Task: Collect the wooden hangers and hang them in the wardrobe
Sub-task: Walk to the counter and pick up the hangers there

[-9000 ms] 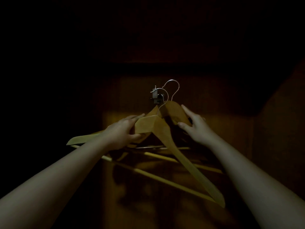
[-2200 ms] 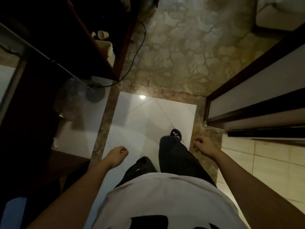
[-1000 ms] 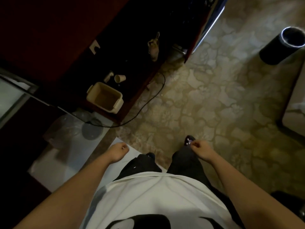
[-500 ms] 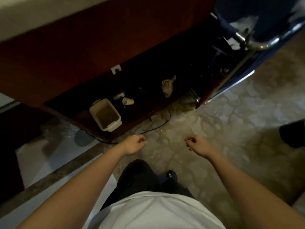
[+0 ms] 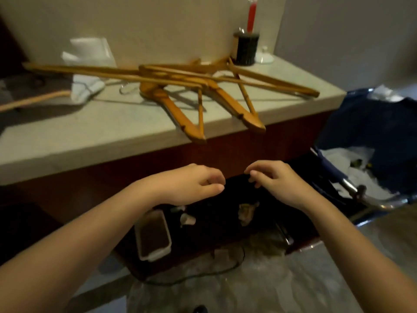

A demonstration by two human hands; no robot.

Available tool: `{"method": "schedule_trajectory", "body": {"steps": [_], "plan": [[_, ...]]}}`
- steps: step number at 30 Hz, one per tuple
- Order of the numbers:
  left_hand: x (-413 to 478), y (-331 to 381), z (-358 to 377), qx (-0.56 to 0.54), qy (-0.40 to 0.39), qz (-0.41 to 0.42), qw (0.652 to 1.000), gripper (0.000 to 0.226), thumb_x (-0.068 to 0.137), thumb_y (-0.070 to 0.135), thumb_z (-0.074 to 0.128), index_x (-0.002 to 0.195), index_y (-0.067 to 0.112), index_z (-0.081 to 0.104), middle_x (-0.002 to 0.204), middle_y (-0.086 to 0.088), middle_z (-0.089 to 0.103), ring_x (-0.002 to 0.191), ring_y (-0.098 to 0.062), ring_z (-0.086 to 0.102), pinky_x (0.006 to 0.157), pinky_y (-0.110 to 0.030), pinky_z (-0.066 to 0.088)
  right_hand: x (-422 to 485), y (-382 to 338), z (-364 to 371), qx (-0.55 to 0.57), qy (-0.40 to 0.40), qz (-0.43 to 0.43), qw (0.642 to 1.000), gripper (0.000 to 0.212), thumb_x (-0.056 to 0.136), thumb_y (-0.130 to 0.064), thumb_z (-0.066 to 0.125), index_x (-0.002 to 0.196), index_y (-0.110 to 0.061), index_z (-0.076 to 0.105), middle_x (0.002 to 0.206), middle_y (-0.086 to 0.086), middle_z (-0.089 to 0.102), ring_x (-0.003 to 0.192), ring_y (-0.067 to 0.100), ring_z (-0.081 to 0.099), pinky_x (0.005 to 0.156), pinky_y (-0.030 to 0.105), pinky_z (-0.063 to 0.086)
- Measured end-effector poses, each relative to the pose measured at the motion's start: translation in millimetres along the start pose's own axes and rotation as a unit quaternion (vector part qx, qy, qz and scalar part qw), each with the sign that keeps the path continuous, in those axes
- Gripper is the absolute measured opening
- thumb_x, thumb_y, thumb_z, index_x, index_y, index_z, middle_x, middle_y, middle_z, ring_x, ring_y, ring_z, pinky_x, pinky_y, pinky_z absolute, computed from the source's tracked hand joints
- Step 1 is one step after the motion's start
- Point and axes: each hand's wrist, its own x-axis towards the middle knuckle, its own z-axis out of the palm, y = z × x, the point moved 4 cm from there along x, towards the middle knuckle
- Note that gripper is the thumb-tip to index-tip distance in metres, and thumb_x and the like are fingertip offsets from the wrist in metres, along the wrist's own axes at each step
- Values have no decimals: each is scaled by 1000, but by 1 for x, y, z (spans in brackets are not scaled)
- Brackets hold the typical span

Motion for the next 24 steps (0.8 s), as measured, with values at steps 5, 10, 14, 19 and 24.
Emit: {"method": "schedule_trajectory", "body": {"steps": [5,10,14,19,24], "plan": [[-11,28,-77,-12,53,57,997,28,95,35,43,115,25,59,106,9,67,93,0,64,90,-29,52,32,-60,-54,11,40,-79,996,18,94,-21,50,98,-16,67,82,1,68,70,6,64,64,16,49],[3,33,-137,20,127,89,988,23,94,32,46,112,27,60,103,12,67,94,0,64,86,-31,55,70,-90,-85,-23,40,-106,993,18,93,-26,50,102,-21,65,86,-4,67,77,9,65,70,24,54],[46,20,-177,87,185,43,978,28,93,35,48,117,26,58,111,8,62,100,-6,59,90,-31,52,123,-85,-107,-59,49,-90,993,17,93,-28,51,105,-24,63,91,-10,65,84,6,63,77,24,53],[120,-9,-204,156,192,-48,968,43,92,37,51,132,22,46,132,-3,49,114,-19,52,97,-37,46,203,-55,-136,-107,30,-39,993,23,91,-22,56,113,-20,61,104,-4,61,104,17,59,84,27,49],[175,-31,-215,127,193,-145,962,59,92,41,49,144,23,27,148,-4,34,132,-25,40,108,-42,38,266,-26,-142,-195,2,-8,981,53,88,-26,60,137,-18,41,136,7,50,121,23,50,95,33,45]]}}
